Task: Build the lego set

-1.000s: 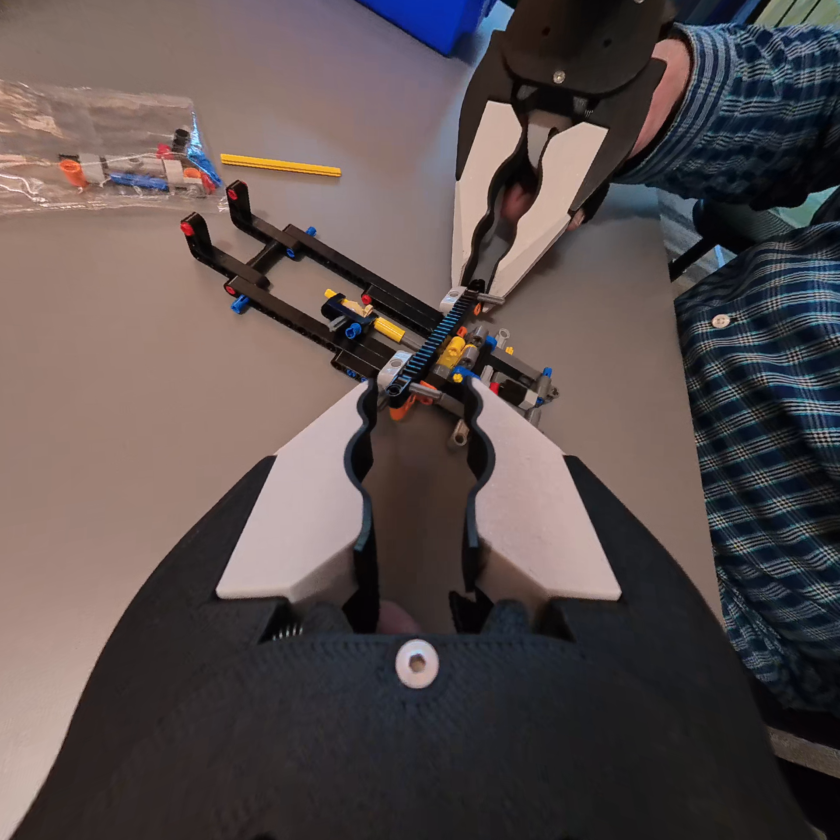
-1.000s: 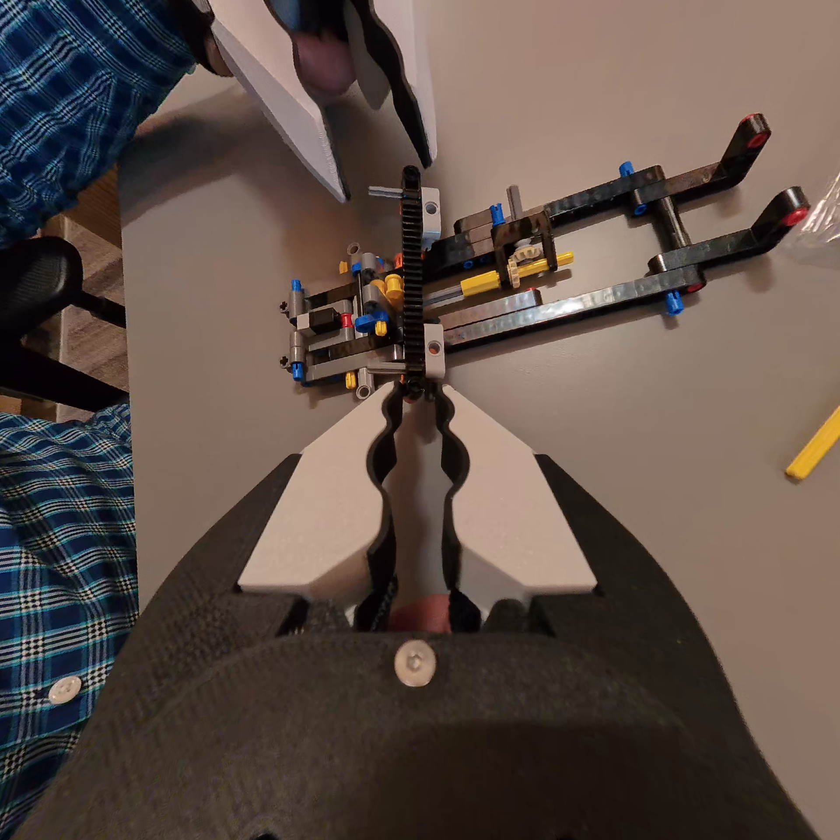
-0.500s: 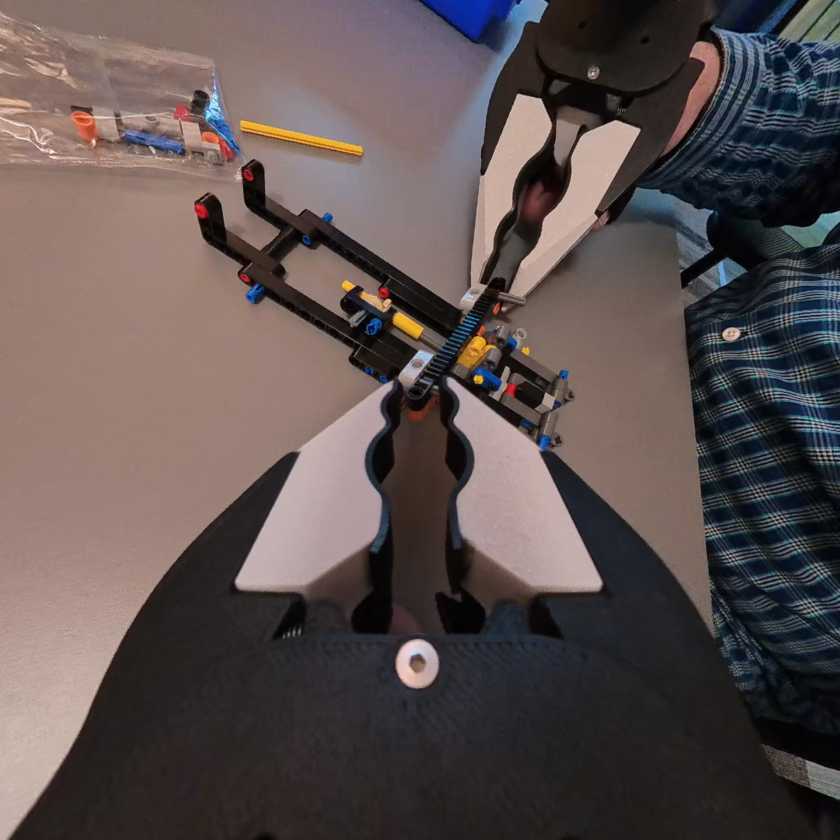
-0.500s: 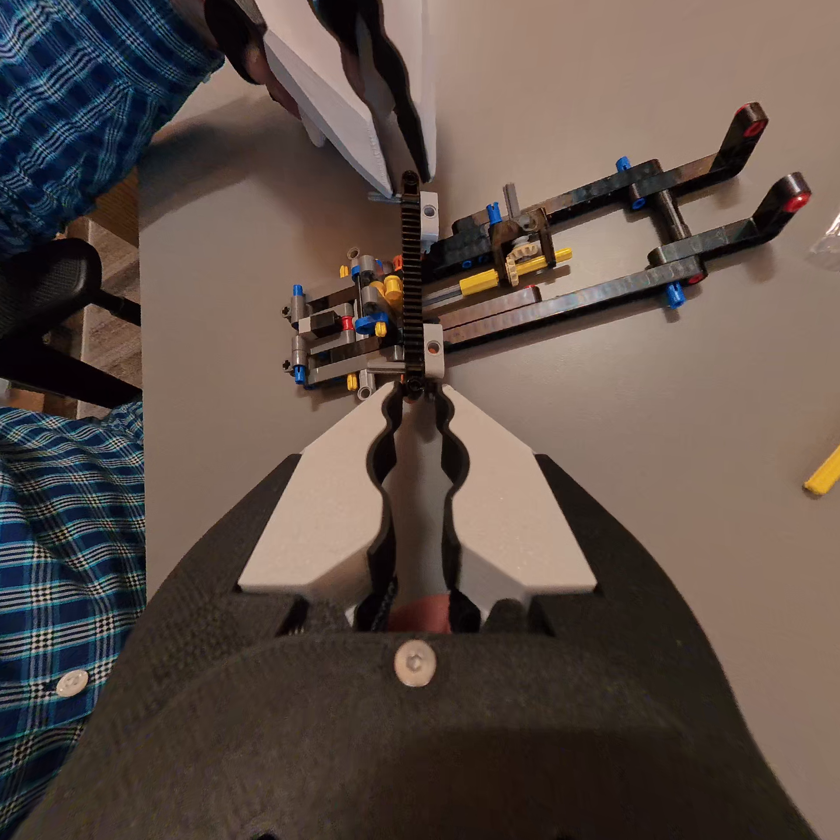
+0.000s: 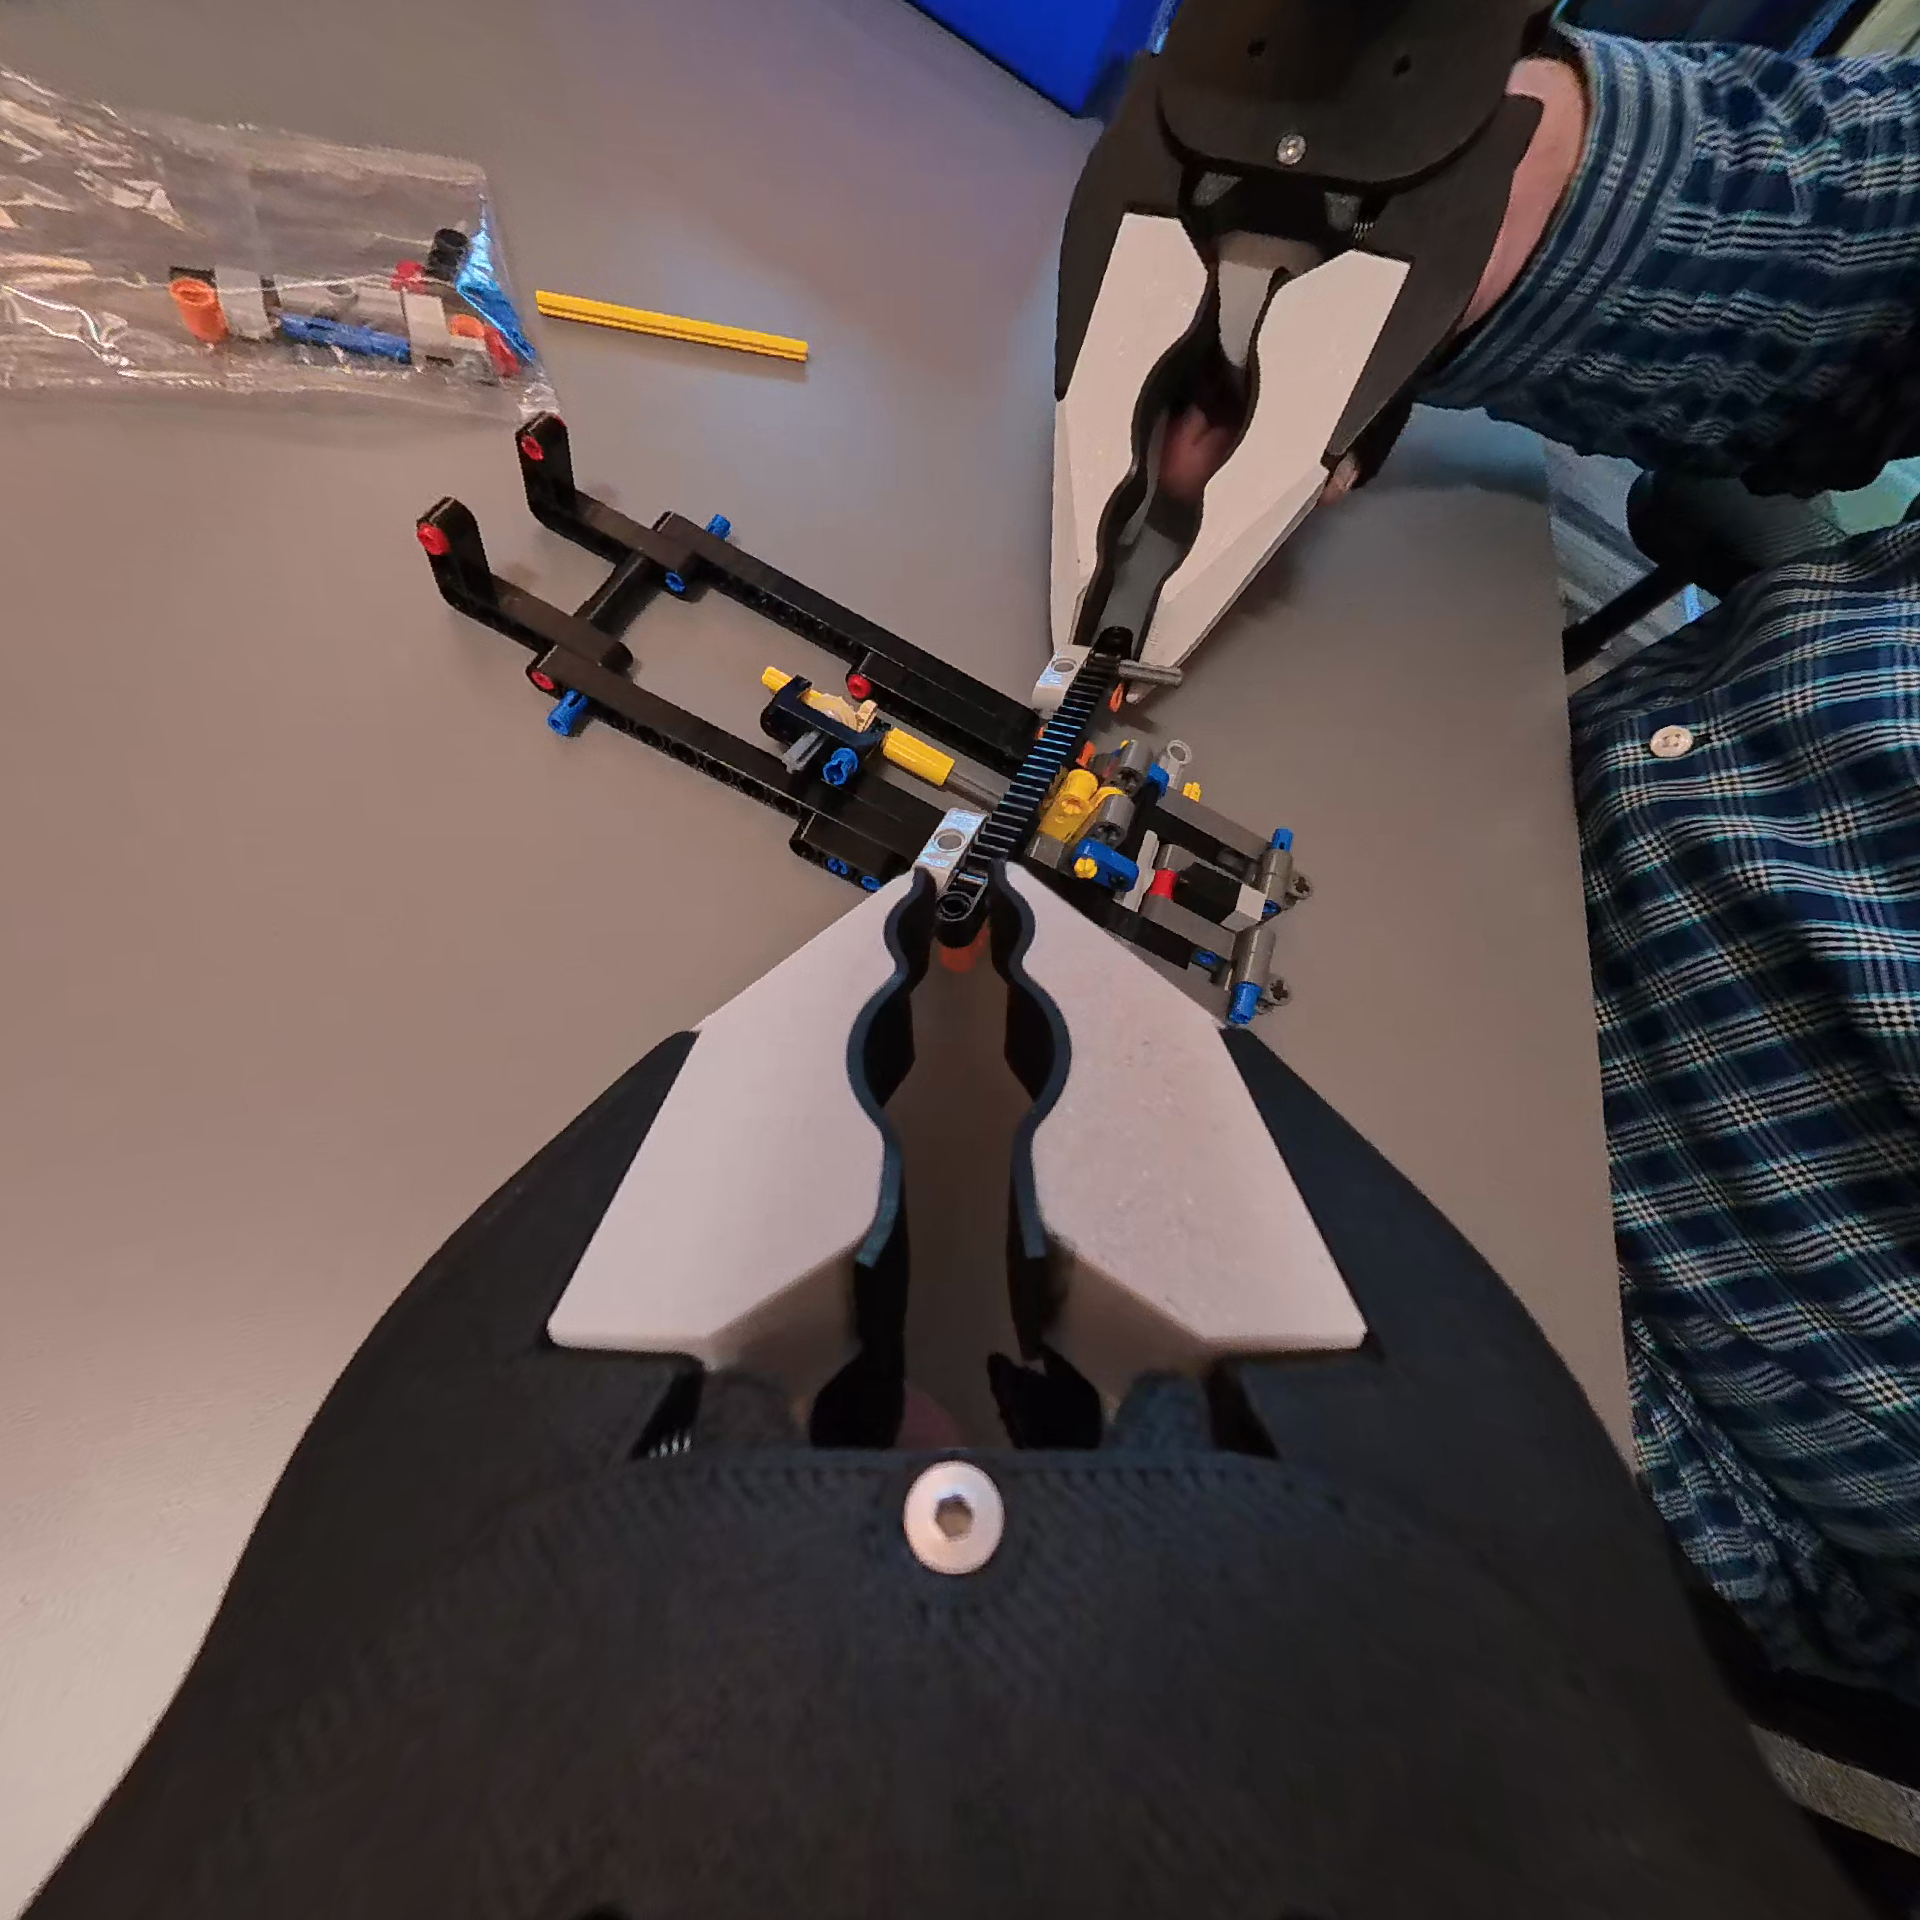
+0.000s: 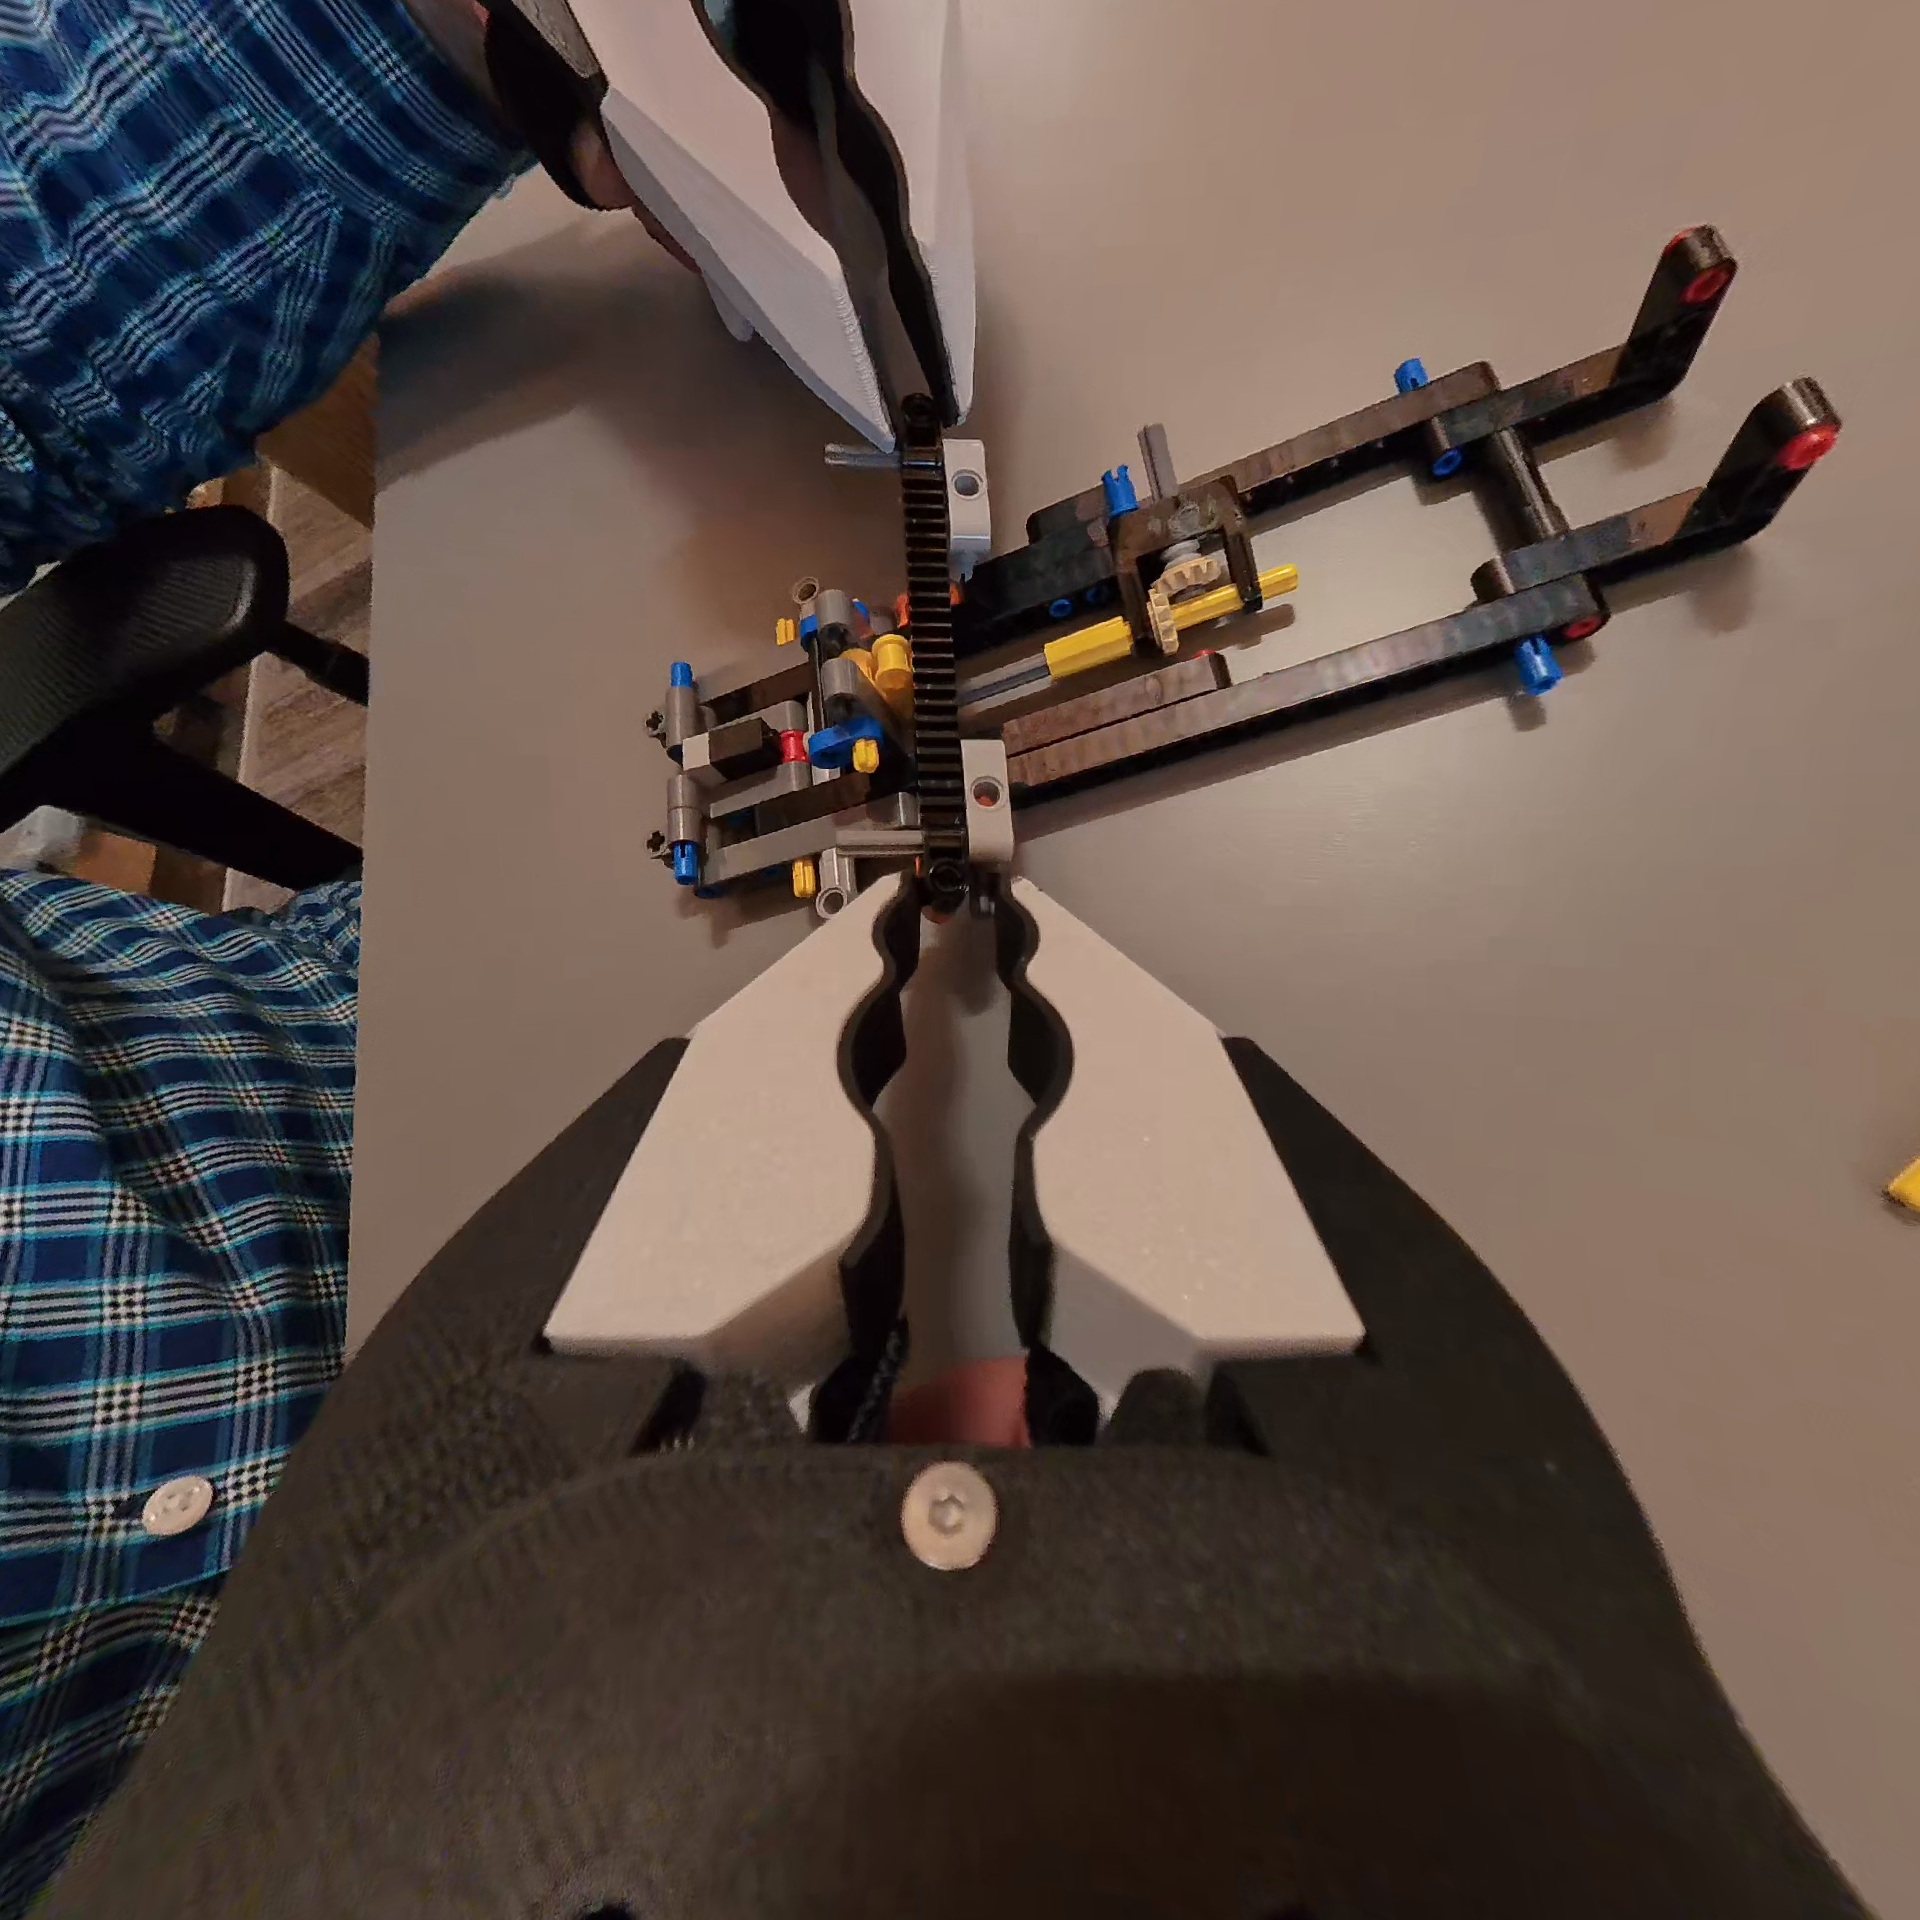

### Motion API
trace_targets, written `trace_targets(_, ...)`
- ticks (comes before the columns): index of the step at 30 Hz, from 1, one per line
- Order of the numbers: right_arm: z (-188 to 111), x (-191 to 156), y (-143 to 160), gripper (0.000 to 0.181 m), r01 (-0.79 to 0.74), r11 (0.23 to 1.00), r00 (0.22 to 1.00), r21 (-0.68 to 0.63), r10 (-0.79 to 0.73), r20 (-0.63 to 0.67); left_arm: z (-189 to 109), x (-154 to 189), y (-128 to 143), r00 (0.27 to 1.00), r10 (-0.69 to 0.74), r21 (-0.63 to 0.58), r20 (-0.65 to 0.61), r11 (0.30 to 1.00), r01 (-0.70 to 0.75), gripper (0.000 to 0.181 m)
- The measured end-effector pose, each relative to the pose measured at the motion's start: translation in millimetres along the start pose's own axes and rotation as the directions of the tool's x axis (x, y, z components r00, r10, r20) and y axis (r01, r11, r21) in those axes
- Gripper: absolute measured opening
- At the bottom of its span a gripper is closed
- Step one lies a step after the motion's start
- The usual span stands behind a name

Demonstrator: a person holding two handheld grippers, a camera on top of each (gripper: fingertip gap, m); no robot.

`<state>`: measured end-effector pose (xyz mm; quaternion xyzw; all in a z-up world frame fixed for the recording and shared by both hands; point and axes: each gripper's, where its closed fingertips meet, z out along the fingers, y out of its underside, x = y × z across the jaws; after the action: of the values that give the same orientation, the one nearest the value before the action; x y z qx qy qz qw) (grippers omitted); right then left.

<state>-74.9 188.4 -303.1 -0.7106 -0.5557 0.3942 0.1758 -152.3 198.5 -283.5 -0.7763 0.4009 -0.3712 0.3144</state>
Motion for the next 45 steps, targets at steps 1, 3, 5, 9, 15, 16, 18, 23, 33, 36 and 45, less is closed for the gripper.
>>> trace_targets(1, 0.3, -1.0, 0.4, 0.011, 0.004, 1.000, 1.000, -0.003, -0.004, 0.008, -0.5, 1.5, 0.5, 1.000, 0.003, 0.002, -0.001, 1.000, -0.003, 0.008)
trace_targets(3, 0.3, -2.7, -0.3, 0.011, 0.014, 1.000, 1.000, -0.001, -0.014, 0.020, -1.8, 2.5, 0.4, 1.000, 0.010, 0.010, 0.008, 1.000, -0.010, 0.008)
trace_targets(5, 0.6, -3.5, -0.3, 0.011, 0.016, 1.000, 0.999, -0.004, -0.016, 0.028, -3.6, 2.6, 0.6, 1.000, 0.010, 0.016, 0.015, 1.000, -0.010, 0.011)
trace_targets(9, 0.7, -5.1, -2.0, 0.011, 0.027, 1.000, 0.999, 0.001, -0.027, 0.041, -7.5, -1.1, 1.8, 0.999, -0.007, 0.019, 0.033, 1.000, 0.006, 0.014)
trace_targets(15, -0.5, -6.0, -4.4, 0.011, 0.026, 1.000, 0.997, 0.003, -0.027, 0.072, -5.7, 3.2, 3.1, 1.000, -0.003, 0.010, 0.031, 1.000, 0.003, 0.013)
trace_targets(16, -1.3, -5.9, -5.1, 0.011, 0.029, 1.000, 0.997, 0.002, -0.029, 0.077, -5.1, 3.7, 3.0, 0.999, -0.001, 0.010, 0.033, 1.000, 0.001, 0.013)
trace_targets(18, -3.7, -4.0, -7.0, 0.011, 0.033, 0.999, 0.996, -0.002, -0.033, 0.079, -4.1, 4.6, 2.9, 0.999, 0.002, 0.008, 0.035, 1.000, -0.002, 0.013)
trace_targets(23, -4.1, -3.5, -6.8, 0.011, 0.030, 0.999, 0.994, -0.023, -0.027, 0.110, -1.4, 6.8, 4.1, 0.999, 0.006, 0.001, 0.044, 1.000, -0.006, 0.012)
trace_targets(33, -0.3, -2.9, -6.4, 0.011, 0.013, 1.000, 0.992, -0.017, -0.011, 0.129, 1.0, 6.0, 7.3, 0.998, 0.004, -0.017, 0.068, 1.000, -0.003, 0.011)
trace_targets(36, -2.2, -2.3, -11.4, 0.011, -0.008, 1.000, 0.990, 0.007, 0.007, 0.138, 1.2, 6.2, 6.2, 0.998, 0.003, -0.012, 0.069, 1.000, -0.002, 0.011)
trace_targets(45, -1.5, -1.6, -6.4, 0.011, 0.034, 0.999, 0.993, -0.004, -0.034, 0.115, 2.8, 8.5, 7.7, 0.996, 0.013, -0.013, 0.084, 1.000, -0.012, 0.011)
